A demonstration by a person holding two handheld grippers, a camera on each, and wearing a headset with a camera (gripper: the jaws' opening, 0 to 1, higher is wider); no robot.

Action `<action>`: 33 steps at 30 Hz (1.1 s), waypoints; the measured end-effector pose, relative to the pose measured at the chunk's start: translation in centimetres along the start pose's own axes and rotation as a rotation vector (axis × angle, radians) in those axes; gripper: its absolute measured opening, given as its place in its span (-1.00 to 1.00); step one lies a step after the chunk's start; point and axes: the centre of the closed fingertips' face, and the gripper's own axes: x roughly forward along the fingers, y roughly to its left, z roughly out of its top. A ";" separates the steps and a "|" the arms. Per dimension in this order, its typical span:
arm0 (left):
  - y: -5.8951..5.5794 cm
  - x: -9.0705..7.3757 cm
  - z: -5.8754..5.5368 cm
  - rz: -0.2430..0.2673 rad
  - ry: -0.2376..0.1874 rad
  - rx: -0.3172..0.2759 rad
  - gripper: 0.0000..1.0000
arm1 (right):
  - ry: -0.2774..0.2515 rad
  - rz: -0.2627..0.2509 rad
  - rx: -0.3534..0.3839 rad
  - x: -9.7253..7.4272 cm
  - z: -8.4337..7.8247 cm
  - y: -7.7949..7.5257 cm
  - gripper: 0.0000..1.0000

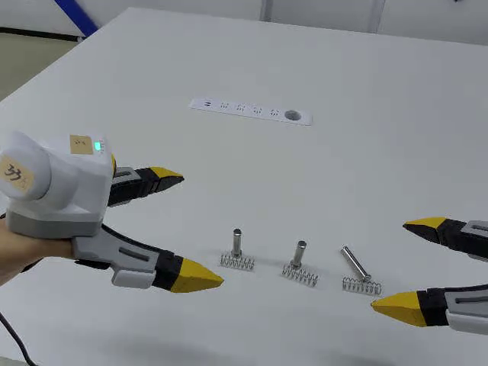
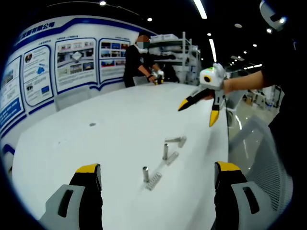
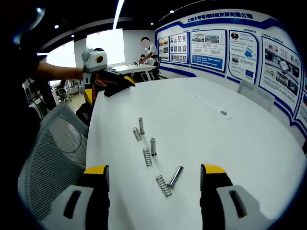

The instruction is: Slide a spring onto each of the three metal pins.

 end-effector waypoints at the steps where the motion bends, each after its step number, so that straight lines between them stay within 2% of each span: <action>1: 0.0 0.1 0.0 0.000 -0.001 -0.004 1.00 | 0.002 0.000 0.004 0.1 -0.1 0.0 0.55; 9: 0.0 0.4 0.1 -0.005 -0.009 -0.011 1.00 | 0.023 -0.009 0.032 0.6 -1.2 -0.7 0.50; 16: 0.1 0.4 -0.1 0.002 0.000 -0.009 0.98 | 0.034 -0.019 0.059 0.8 -2.0 -1.6 0.42; 33: 0.0 0.3 -0.5 0.000 0.003 -0.025 0.96 | 0.069 -0.027 0.061 2.6 -2.3 -2.5 0.26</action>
